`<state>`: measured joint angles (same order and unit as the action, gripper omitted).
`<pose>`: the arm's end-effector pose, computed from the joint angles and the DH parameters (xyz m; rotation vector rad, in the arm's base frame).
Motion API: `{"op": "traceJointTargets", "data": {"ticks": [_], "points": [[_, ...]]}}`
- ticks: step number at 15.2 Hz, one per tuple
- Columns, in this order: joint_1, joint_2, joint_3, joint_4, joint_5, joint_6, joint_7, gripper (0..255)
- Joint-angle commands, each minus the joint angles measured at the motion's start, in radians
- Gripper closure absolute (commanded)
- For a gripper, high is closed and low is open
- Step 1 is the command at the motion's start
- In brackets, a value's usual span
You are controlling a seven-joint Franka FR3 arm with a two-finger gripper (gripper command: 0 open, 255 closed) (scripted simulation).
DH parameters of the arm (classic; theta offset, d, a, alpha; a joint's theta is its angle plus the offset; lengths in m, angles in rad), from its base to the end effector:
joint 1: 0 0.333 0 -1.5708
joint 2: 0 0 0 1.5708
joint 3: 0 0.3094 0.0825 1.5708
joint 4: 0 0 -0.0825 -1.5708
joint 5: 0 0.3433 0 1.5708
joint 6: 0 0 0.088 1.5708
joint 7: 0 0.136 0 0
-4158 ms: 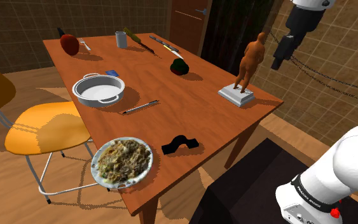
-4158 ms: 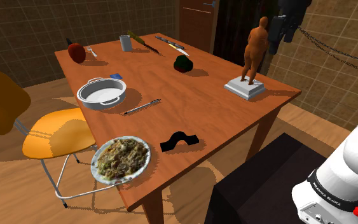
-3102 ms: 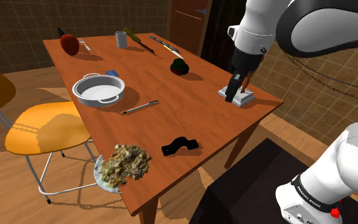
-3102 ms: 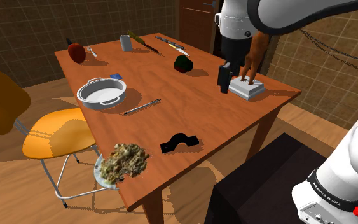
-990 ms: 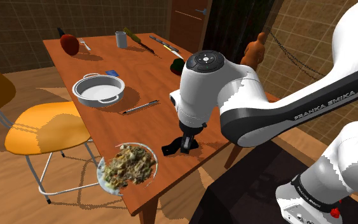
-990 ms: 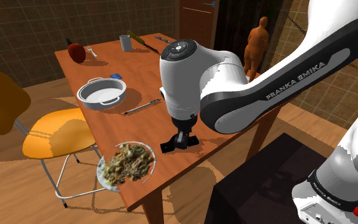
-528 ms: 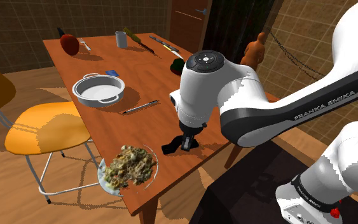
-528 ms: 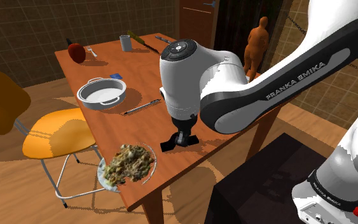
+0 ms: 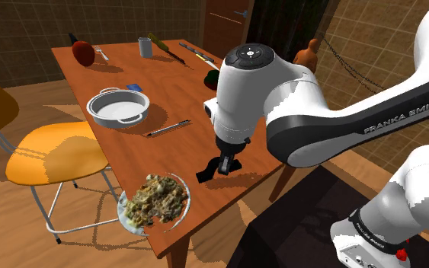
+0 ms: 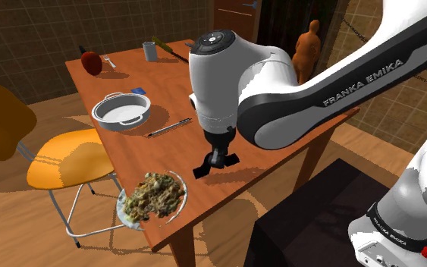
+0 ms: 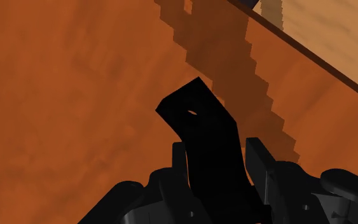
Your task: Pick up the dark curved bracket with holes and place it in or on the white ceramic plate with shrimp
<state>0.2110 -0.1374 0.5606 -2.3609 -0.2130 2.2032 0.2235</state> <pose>0.3301 0.3044 0.3626 2.7425 0.9585 0.1091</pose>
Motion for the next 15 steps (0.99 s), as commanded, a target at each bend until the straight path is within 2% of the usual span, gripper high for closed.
{"op": "traceJointTargets", "data": {"ticks": [1, 15], "points": [[0.002, -0.021, -0.005, 0.01, 0.016, -0.025, -0.018, 255], [0.014, -0.109, -0.03, 0.118, 0.08, -0.201, -0.098, 255]]}}
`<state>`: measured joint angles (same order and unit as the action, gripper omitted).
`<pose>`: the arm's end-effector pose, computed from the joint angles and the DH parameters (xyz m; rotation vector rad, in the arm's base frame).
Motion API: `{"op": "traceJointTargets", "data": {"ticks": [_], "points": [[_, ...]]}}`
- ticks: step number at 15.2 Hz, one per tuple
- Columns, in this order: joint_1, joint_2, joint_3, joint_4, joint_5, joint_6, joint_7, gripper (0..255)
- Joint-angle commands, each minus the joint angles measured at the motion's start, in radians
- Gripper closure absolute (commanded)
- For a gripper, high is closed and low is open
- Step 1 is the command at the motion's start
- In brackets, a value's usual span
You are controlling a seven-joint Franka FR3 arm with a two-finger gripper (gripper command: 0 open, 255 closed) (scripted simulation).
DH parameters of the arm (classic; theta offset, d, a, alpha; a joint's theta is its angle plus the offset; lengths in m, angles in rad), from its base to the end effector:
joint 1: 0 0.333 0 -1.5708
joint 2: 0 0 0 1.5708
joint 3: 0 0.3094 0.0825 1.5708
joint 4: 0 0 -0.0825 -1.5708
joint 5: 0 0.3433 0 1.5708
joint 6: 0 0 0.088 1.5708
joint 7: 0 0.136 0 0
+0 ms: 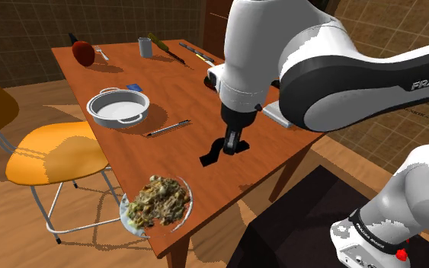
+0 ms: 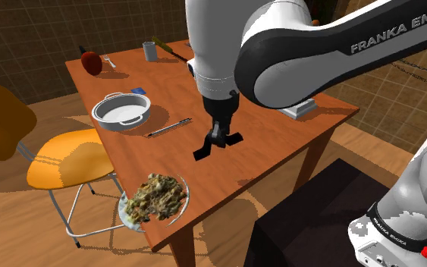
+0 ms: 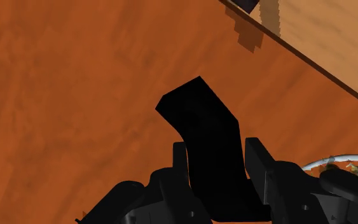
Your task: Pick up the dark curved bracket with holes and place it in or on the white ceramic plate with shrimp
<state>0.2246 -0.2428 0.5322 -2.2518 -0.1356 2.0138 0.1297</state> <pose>0.3262 0.3012 0.4336 2.7426 0.9587 0.1092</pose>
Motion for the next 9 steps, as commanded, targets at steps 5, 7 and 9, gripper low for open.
{"op": "traceJointTargets", "data": {"ticks": [5, 7, 9], "points": [[0.009, 0.2, 0.078, 0.219, -0.097, -0.074, 0.131, 255], [0.026, 0.289, 0.101, 0.312, -0.146, -0.11, 0.184, 255], [0.055, 0.38, 0.116, 0.412, -0.198, -0.151, 0.234, 255]]}}
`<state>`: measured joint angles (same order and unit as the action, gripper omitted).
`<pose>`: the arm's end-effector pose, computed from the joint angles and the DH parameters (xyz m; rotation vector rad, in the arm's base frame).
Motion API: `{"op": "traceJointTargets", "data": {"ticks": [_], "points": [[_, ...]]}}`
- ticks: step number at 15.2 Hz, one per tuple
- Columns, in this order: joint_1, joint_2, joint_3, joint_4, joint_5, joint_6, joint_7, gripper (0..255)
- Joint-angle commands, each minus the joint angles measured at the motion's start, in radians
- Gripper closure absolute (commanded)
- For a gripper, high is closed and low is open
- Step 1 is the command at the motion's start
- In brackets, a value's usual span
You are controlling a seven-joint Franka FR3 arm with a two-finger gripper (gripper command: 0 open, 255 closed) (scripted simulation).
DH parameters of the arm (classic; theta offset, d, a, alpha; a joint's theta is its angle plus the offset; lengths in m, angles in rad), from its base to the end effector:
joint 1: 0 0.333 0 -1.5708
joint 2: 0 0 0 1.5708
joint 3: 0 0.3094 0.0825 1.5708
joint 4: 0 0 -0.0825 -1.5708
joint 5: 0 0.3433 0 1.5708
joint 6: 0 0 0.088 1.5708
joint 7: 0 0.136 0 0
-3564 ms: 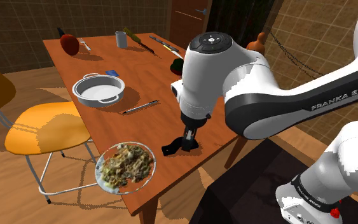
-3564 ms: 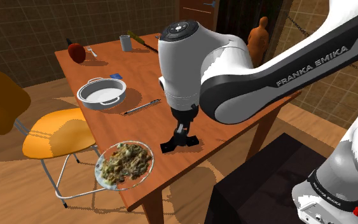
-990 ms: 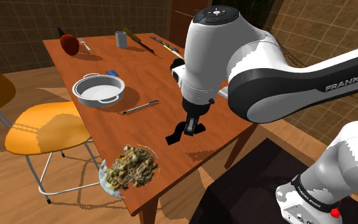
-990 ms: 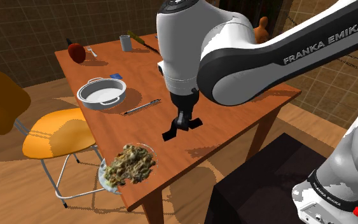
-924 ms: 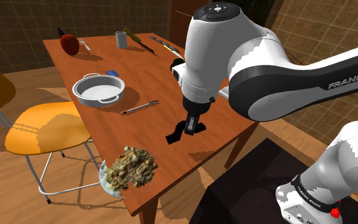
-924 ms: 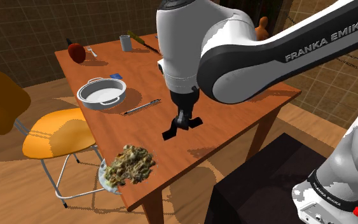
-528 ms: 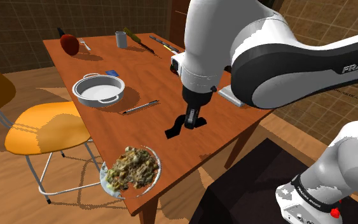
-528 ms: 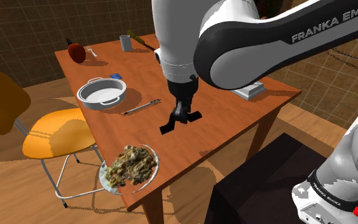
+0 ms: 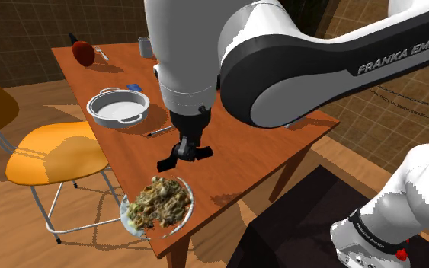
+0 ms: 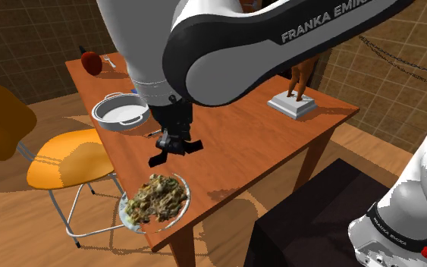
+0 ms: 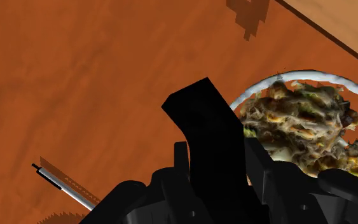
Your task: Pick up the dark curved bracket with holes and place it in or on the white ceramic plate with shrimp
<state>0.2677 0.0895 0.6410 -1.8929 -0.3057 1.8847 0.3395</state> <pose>0.3565 0.3963 0.4401 2.7413 0.9632 0.1082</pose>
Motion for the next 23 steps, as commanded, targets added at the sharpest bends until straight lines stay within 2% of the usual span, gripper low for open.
{"op": "traceJointTargets", "data": {"ticks": [1, 6, 21, 23], "points": [[0.03, 0.094, 0.011, 0.106, -0.053, -0.045, 0.046, 255], [0.162, 0.33, 0.003, 0.409, -0.172, -0.178, 0.125, 255], [0.157, 0.378, -0.02, 0.273, -0.215, -0.013, 0.185, 255], [0.157, 0.378, -0.02, 0.273, -0.215, -0.013, 0.185, 255]]}}
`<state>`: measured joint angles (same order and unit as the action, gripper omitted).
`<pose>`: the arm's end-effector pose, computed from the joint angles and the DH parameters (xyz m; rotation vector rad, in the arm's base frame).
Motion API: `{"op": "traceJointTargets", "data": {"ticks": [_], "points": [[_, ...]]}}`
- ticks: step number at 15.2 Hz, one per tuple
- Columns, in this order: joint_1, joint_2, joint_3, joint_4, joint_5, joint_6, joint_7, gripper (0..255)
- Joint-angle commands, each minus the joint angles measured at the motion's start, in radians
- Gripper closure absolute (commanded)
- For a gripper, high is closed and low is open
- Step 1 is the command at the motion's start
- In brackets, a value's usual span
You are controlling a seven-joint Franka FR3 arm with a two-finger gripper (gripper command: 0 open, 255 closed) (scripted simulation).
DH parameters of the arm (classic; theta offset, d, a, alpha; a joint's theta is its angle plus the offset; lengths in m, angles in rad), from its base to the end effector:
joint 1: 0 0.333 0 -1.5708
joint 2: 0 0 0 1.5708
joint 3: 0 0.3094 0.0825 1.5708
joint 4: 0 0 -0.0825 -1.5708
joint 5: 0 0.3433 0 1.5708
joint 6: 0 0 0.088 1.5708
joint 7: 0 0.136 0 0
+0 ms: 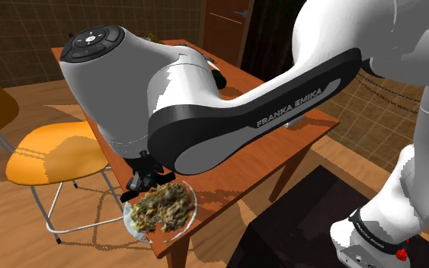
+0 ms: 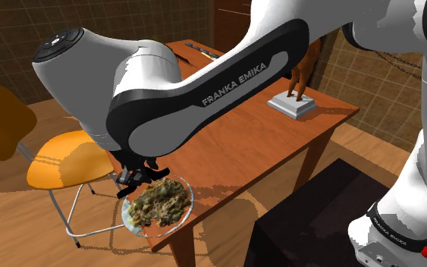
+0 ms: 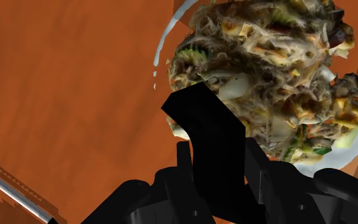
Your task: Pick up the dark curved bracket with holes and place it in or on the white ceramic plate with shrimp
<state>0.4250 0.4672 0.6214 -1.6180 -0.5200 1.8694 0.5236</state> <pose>0.3878 0.4802 0.3680 2.7422 0.9589 0.1079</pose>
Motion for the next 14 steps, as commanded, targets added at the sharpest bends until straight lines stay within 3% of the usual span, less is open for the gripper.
{"op": "traceJointTargets", "data": {"ticks": [1, 6, 7, 12, 14], "points": [[0.0, 0.001, 0.0, -0.002, -0.001, 0.003, 0.001, 255], [0.0, 0.001, 0.0, -0.002, -0.001, 0.003, 0.001, 255], [0.0, 0.001, 0.0, -0.002, -0.001, 0.003, 0.001, 0], [0.0, 0.001, 0.0, -0.002, -0.001, 0.003, 0.001, 0], [0.01, -0.013, 0.009, 0.045, 0.014, -0.054, -0.01, 0]]}}
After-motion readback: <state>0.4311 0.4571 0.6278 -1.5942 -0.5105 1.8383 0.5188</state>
